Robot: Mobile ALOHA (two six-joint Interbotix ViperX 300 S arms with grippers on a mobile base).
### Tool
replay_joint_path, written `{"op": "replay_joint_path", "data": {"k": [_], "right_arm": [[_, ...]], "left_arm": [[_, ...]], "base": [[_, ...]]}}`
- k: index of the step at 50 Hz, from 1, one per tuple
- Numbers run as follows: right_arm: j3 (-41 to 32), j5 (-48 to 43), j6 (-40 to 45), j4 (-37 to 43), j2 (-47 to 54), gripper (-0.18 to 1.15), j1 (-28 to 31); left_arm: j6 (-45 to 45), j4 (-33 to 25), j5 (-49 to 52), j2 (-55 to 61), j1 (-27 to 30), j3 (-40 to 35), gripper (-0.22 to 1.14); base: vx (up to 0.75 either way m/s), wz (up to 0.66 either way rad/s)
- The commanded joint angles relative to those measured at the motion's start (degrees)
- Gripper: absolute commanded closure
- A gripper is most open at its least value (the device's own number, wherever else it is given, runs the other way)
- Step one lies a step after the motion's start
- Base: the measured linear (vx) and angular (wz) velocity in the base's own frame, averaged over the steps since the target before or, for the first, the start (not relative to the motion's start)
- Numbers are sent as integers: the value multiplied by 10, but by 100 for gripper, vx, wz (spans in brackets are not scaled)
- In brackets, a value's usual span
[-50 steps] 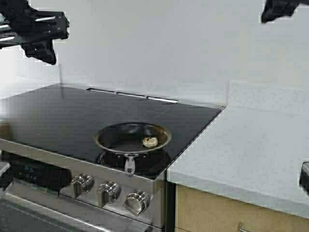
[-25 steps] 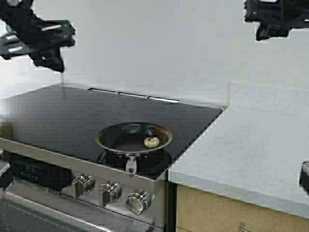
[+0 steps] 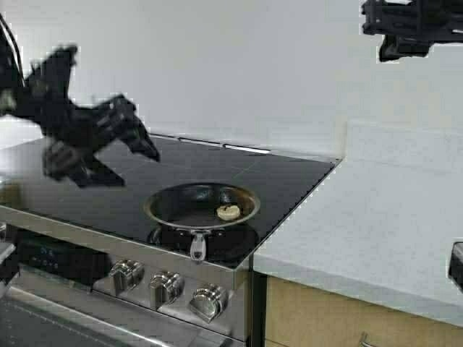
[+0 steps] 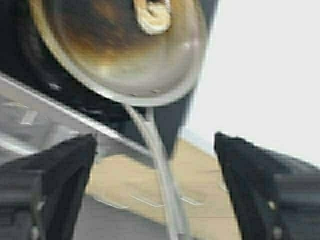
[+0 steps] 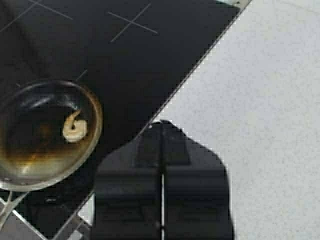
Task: Add oil to the pan and cook the shrimp and serve it
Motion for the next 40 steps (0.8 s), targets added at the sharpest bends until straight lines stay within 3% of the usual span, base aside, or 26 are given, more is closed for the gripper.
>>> {"op": "replay_joint_path", "data": {"k": [1, 18, 40], "right_arm": [[-14, -4, -1, -1, -5, 92, 1], [-15, -1, -2, -1, -5, 92, 1], [-16, -1, -4, -1, -3, 92, 1]], "left_arm": [[-25, -2, -134, 95, -2, -14, -9], [-120, 5, -329, 299, -4, -85, -9], [-191, -4, -347, 386, -67, -199, -9]], "base": [[0, 0], [0, 0], [0, 0]]}}
